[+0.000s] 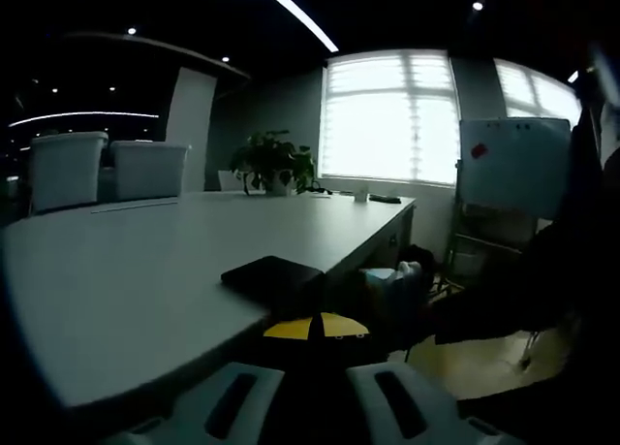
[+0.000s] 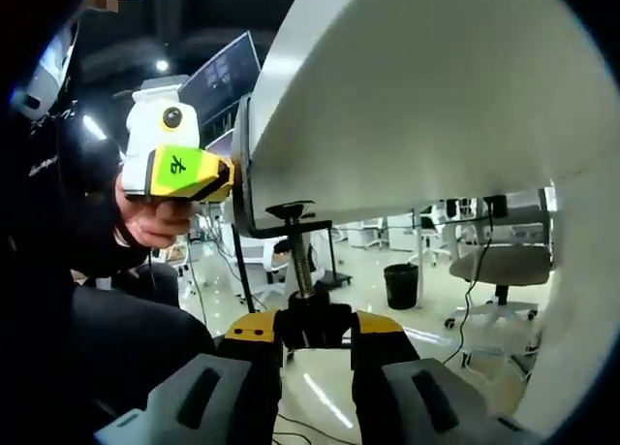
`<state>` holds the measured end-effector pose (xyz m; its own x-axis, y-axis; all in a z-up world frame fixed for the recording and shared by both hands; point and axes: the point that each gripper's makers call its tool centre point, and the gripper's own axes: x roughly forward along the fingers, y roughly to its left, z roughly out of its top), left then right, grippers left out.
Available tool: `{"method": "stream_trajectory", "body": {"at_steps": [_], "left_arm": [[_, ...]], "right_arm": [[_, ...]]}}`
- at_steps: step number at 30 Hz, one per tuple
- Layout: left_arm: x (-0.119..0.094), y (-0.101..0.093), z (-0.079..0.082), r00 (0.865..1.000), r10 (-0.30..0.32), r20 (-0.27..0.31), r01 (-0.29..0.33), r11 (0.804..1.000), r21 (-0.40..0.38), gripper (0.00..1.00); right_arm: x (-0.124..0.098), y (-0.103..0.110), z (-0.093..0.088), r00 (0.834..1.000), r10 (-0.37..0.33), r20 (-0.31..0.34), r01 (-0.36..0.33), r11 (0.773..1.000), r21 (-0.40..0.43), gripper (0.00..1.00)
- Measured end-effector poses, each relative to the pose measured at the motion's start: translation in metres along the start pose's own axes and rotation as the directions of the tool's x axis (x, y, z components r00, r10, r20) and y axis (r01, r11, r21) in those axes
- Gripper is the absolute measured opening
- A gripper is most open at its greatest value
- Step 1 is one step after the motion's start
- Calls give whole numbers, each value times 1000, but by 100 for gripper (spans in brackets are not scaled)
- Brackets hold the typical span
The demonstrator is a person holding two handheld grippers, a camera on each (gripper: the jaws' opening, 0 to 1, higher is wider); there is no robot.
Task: Clamp the fixed fixture on the desktop, loosen the retaining clip, secure it to the edge of the desk, and tighten the retaining clip.
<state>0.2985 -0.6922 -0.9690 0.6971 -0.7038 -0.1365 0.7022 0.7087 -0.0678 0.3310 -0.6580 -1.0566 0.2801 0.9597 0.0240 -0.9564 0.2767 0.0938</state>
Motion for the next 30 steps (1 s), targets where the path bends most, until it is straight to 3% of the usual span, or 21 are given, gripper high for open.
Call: {"method": "stream_trajectory", "body": {"at_steps": [6,7,8,9,11,13,17,19,20,21,24,25,28,30], "left_arm": [[1,-4,-1,1000,2,10,-2,1000,-6,1],[2,-4,-1,1000,2,13,-2,1000,-12,1],[3,-4,-4,1000,5,3,-5,1000,-20,1],[4,-5,-6,1000,6,-2,-6,1000,-16,1],[5,-3,-10,1000,10,-6,-10,1000,-15,1],[6,-5,-11,1000,16,-4,-16,1000,7,1],[4,-4,-9,1000,13,6,-13,1000,-1,1],[2,-4,-6,1000,9,19,-9,1000,-11,1],[1,-4,-5,1000,8,25,-8,1000,-16,1],[1,-5,-4,999,8,31,-8,1000,-21,1],[-3,-3,4,998,3,67,1,998,-57,1],[-4,0,6,997,2,75,3,998,-59,1],[-3,0,5,997,-14,73,18,999,-49,1],[-4,-1,5,997,-17,75,21,999,-49,1]], "right_arm": [[-4,-6,-11,992,-112,-61,109,992,-56,23],[-5,-8,-13,987,-145,-69,137,985,-104,18],[-5,-1,-14,988,-137,-68,130,987,-98,11],[-7,-7,-17,979,-185,-82,176,979,-105,1],[-11,-8,-21,973,-216,-85,210,975,-74,5],[-16,-9,-24,965,-247,-89,242,968,-68,18],[-27,-5,-25,943,-320,-94,314,946,-75,22],[-34,-9,-24,915,-394,-86,388,918,-80,26],[-38,-12,-23,888,-456,-65,453,890,-51,28],[-40,-12,-22,872,-487,-61,484,874,-47,29],[-48,-17,-17,795,-605,-35,603,796,-59,31],[-47,-14,-14,781,-624,-21,624,781,-30,31],[-42,-6,-7,732,-681,13,680,729,-80,31],[-42,-3,-3,684,-729,32,728,679,-100,32]]}}
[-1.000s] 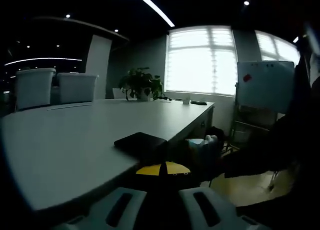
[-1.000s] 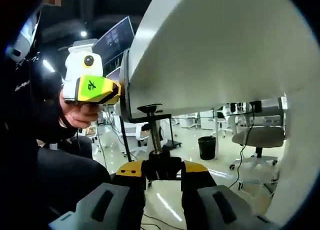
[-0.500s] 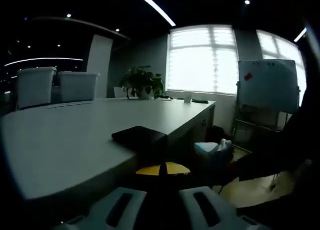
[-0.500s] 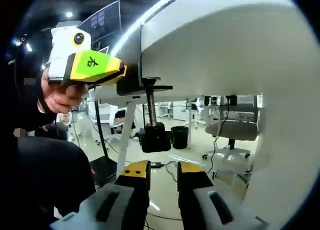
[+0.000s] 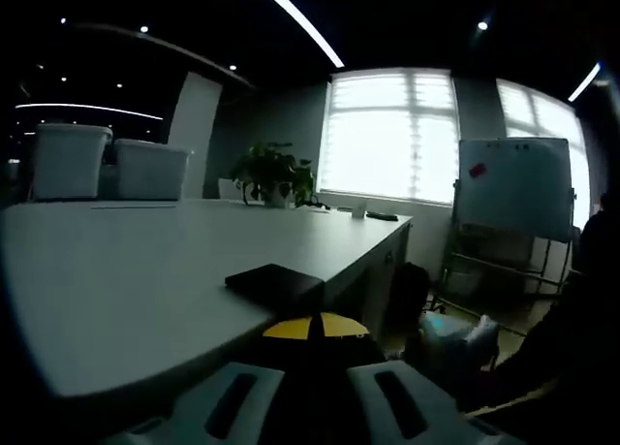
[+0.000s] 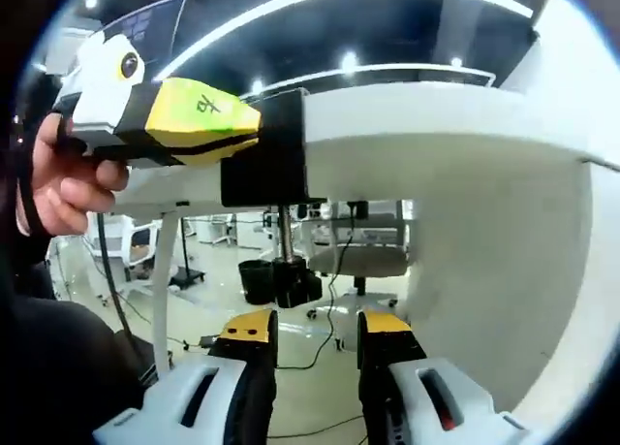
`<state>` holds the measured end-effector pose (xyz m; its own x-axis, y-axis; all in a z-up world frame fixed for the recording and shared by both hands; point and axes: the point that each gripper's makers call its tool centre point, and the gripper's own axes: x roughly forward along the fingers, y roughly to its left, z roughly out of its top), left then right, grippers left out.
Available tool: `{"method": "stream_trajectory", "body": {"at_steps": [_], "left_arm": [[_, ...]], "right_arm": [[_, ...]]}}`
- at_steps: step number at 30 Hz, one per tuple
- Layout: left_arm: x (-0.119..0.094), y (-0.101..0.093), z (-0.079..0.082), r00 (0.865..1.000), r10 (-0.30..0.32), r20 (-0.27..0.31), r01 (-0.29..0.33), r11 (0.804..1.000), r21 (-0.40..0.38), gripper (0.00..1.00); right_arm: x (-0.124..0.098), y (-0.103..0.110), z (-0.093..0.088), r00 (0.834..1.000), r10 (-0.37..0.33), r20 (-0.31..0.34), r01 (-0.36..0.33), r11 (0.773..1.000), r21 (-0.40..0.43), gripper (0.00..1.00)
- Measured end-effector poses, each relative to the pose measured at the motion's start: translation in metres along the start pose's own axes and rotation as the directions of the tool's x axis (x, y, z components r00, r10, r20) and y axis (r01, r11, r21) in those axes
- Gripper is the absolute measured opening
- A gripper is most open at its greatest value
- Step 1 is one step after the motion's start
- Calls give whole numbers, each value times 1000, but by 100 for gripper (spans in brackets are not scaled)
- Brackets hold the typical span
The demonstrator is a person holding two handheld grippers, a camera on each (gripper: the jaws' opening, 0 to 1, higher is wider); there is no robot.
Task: Clamp the fixed fixture on the desktop, loosen the retaining clip, secure it to the edge of the desk, and tighten the retaining clip.
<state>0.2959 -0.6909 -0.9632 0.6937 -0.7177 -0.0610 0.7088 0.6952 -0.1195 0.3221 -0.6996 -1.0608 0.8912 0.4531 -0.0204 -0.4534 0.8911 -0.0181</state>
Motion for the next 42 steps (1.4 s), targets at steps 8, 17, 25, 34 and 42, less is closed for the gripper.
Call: {"method": "stream_trajectory", "body": {"at_steps": [8,17,25,34,42], "left_arm": [[-2,0,0,1000,7,9,-7,1000,1,1],[-2,1,0,1000,14,7,-14,1000,9,1],[-2,1,0,1000,17,4,-17,1000,14,1],[-1,1,1,1000,19,5,-20,1000,17,1],[0,3,1,1000,18,3,-18,1000,6,1]], "right_arm": [[7,8,9,978,-205,25,205,979,9,40],[20,-4,15,950,-311,38,310,951,15,42],[24,-4,18,944,-329,23,329,944,2,26],[28,0,17,984,-180,-11,180,984,9,26],[33,7,16,996,91,5,-91,996,-8,26]]}}
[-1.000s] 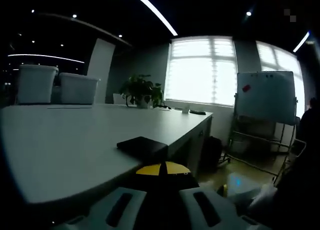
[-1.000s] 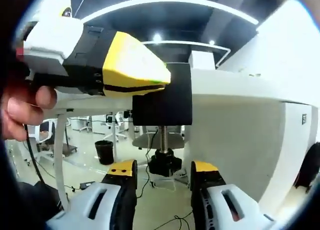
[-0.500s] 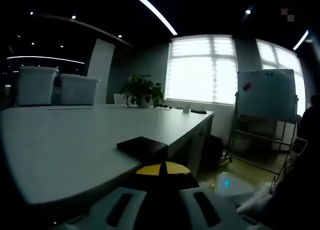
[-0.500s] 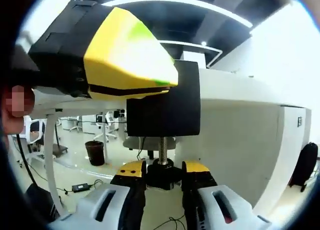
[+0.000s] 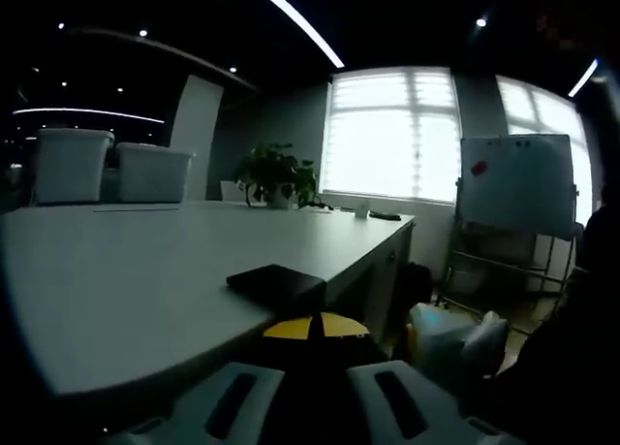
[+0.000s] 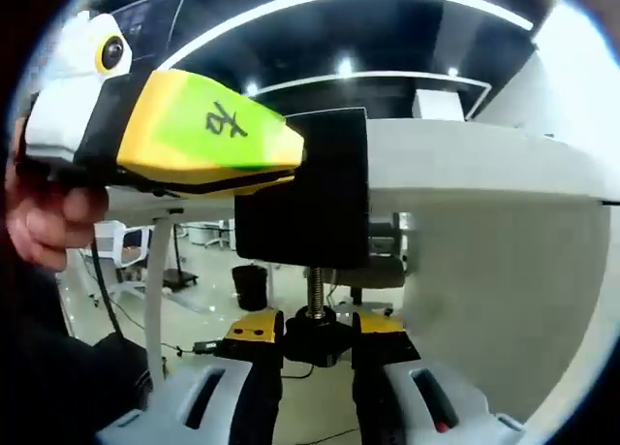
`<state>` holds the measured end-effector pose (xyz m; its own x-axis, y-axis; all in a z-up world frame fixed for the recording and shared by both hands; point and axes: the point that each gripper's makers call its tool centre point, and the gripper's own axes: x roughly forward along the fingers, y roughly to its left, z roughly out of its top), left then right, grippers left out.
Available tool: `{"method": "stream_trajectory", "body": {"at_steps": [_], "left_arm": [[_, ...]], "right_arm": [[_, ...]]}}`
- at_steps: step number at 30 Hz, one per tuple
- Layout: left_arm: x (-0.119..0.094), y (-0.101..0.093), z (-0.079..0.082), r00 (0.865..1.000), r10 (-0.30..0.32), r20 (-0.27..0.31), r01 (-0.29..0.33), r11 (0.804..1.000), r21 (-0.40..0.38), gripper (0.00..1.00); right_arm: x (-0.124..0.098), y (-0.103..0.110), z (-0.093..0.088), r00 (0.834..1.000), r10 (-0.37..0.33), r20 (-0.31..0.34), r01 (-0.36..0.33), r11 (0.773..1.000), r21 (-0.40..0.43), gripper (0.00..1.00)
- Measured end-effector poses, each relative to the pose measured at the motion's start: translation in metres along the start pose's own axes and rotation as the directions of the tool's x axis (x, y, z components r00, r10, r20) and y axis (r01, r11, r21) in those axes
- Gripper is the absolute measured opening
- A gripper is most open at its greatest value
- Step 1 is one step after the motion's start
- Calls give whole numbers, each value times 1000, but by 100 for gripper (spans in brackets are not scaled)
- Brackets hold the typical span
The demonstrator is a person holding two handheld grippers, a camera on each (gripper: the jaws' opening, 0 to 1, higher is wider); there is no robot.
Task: Clamp the fixed fixture on the desktop, loosen the retaining clip, secure it to the edge of the desk, and tighten the retaining clip.
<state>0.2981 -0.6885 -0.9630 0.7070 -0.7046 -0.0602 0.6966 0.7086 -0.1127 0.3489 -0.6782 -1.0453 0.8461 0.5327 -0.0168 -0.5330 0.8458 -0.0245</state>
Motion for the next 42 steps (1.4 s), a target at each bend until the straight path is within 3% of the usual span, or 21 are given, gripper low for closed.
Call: {"method": "stream_trajectory", "body": {"at_steps": [6,10,14,18,21,28,30,31,34,38,40,42], "left_arm": [[1,0,0,1000,16,-17,-15,1000,20,1],[1,1,-1,999,24,-22,-24,1000,15,1],[1,1,-1,999,35,-40,-34,999,37,1],[1,1,-1,998,49,-46,-47,998,44,1],[1,1,-1,997,54,-49,-52,998,44,1],[1,0,-2,997,53,-53,-51,998,43,1],[1,0,-2,997,52,-52,-49,998,40,1],[1,0,-2,997,51,-51,-49,998,40,1],[1,0,-1,998,50,-49,-48,998,38,1],[1,0,-1,998,46,-42,-45,998,34,1],[1,0,-2,999,42,-34,-41,999,30,1],[0,0,-2,999,36,-24,-36,999,15,1]], "right_arm": [[-2,8,1,977,213,17,-213,977,21,26],[-3,13,3,936,348,49,-350,936,30,26],[-3,16,1,879,471,76,-477,873,101,25],[-3,15,-1,829,553,85,-559,812,168,25],[-1,17,-1,807,584,83,-590,795,143,25],[-2,19,-1,793,602,92,-609,786,102,25],[-2,19,-1,800,593,90,-599,795,94,25],[-2,17,-2,817,570,83,-576,811,99,26],[-4,9,0,889,452,72,-457,886,76,32],[-7,-1,3,964,257,68,-261,963,67,41],[-7,1,4,978,197,73,-205,971,124,46],[-6,-3,3,991,115,63,-122,985,125,47]]}}
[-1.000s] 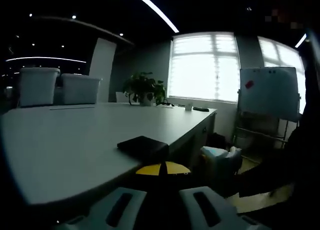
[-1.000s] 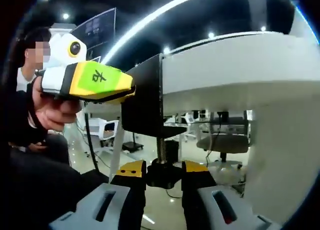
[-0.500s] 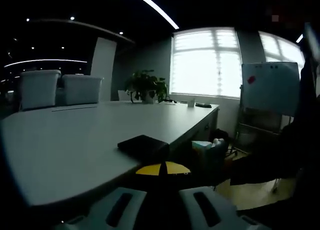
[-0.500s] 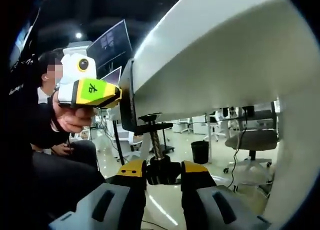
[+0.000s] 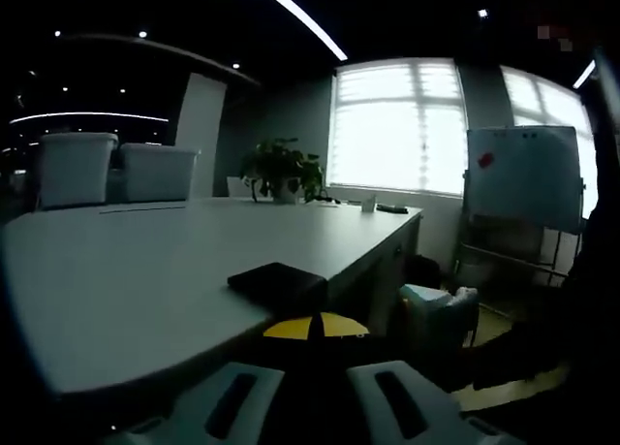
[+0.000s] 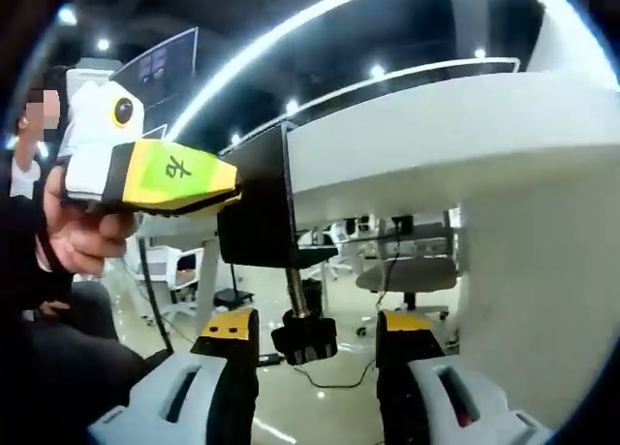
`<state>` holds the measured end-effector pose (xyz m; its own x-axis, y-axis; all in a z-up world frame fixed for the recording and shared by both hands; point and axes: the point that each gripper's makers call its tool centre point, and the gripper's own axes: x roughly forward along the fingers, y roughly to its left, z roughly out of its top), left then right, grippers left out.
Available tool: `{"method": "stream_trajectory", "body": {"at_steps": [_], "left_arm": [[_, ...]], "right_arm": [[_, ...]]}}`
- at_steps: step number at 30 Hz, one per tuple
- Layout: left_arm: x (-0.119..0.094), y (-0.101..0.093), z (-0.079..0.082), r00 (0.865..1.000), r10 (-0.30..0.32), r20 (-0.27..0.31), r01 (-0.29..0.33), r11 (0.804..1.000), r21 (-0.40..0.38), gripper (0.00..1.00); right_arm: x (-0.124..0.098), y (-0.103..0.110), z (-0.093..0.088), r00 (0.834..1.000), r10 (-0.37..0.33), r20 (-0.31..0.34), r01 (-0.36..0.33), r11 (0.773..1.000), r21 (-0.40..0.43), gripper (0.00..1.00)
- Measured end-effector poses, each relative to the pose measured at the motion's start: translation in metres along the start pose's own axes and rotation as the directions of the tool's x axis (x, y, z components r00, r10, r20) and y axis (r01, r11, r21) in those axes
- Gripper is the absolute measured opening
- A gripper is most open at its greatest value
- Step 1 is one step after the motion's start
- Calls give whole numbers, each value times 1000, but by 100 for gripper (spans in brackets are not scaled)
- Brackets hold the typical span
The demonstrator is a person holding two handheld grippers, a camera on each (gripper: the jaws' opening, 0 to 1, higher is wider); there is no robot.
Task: Clamp the fixed fixture on the desktop, loosen the retaining clip, secure it to the edge of the desk, and tighten the retaining clip.
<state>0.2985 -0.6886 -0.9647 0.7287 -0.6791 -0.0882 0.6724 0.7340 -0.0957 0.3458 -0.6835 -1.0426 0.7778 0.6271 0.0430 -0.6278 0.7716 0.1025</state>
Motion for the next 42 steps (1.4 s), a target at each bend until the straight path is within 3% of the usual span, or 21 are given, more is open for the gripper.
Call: {"method": "stream_trajectory", "body": {"at_steps": [4,8,13,14,19,30,35,38,42], "left_arm": [[1,0,0,1000,-12,5,12,1000,-2,1],[1,-1,1,1000,-18,1,17,1000,19,1],[0,-2,1,1000,-24,4,24,1000,19,1],[0,-2,1,1000,-25,5,25,1000,17,1],[-2,-2,1,999,-29,18,29,1000,3,1],[-4,-2,2,999,-35,21,35,999,4,1],[-4,-1,1,999,-35,22,35,999,3,1],[-4,-1,2,999,-35,21,35,999,4,1],[-4,0,1,999,-34,20,34,999,5,1]], "right_arm": [[-9,-7,-6,979,-203,-15,201,977,-66,46],[-13,-9,-4,938,-348,-12,345,934,-97,44],[-7,1,-3,927,-374,-20,369,922,-117,42],[-7,-3,0,915,-403,-9,398,907,-133,42],[-11,-11,-3,886,-463,-29,457,882,-114,40],[-2,5,-6,890,-455,-32,449,886,-117,39],[-1,0,-5,880,-473,-33,467,877,-111,35],[-4,-7,-4,869,-494,-41,487,866,-116,26],[-2,-6,-5,887,-458,-58,449,886,-117,26]]}}
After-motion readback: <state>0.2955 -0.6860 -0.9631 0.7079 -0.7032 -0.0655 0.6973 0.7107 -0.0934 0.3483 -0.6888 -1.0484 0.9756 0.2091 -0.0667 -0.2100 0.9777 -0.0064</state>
